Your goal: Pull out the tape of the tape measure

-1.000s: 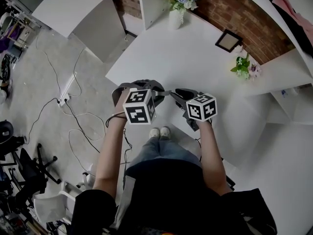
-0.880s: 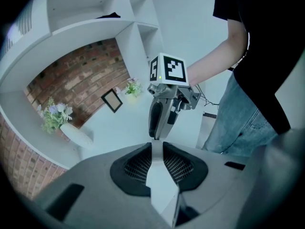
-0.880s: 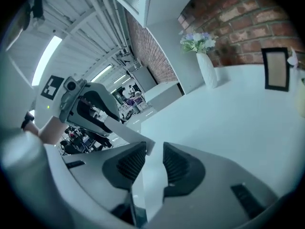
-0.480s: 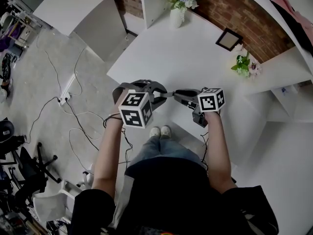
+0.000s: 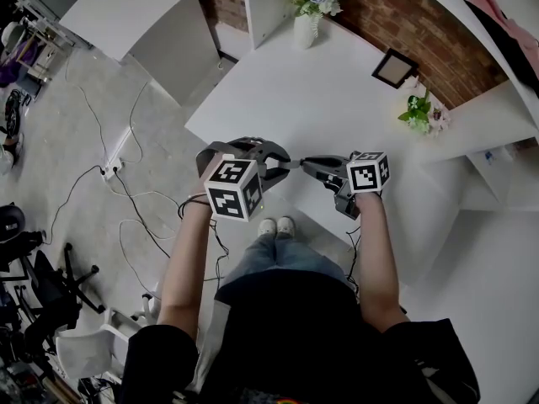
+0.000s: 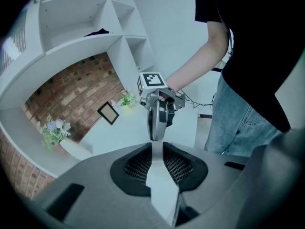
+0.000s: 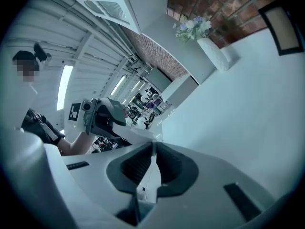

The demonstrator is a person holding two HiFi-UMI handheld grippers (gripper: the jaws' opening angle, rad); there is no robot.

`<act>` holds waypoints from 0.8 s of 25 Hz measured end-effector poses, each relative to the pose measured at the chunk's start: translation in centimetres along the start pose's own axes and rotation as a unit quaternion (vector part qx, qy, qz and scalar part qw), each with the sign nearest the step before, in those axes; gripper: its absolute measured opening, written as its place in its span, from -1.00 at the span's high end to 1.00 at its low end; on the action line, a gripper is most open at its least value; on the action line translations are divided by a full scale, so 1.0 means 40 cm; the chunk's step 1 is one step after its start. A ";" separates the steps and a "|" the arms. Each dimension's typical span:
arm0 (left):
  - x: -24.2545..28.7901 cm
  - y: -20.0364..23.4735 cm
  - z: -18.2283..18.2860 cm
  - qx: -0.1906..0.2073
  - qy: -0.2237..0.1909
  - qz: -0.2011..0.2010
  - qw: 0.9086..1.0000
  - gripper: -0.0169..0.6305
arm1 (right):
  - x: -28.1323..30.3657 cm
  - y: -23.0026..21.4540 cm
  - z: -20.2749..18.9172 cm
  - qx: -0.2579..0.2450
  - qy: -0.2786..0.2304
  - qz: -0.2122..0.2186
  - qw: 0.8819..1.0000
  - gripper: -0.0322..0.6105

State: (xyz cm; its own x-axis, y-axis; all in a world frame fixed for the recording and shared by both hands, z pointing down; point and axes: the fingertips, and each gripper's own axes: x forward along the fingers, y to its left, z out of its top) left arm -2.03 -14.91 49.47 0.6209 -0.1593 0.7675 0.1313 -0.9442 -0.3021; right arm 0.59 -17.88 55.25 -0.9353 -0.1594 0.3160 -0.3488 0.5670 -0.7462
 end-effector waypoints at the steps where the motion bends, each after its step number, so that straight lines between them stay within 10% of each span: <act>1: 0.000 0.000 0.000 -0.001 -0.001 0.000 1.000 0.71 | -0.002 0.001 0.000 0.001 -0.003 0.002 1.000 0.81; 11: 0.007 0.001 -0.022 -0.038 0.003 -0.001 0.999 0.71 | -0.018 -0.050 -0.012 -0.034 0.031 -0.101 0.994 0.82; 20: 0.042 0.010 -0.056 -0.060 0.032 -0.001 0.998 0.71 | -0.020 -0.109 -0.015 -0.044 0.054 -0.267 0.961 0.82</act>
State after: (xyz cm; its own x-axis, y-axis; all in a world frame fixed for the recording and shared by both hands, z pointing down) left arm -2.68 -16.21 51.91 0.5694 -0.1714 0.8040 0.0369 -0.9717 -0.2333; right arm 2.90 -19.74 58.58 -0.6111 -0.3651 0.7023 -0.7664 0.4948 -0.4096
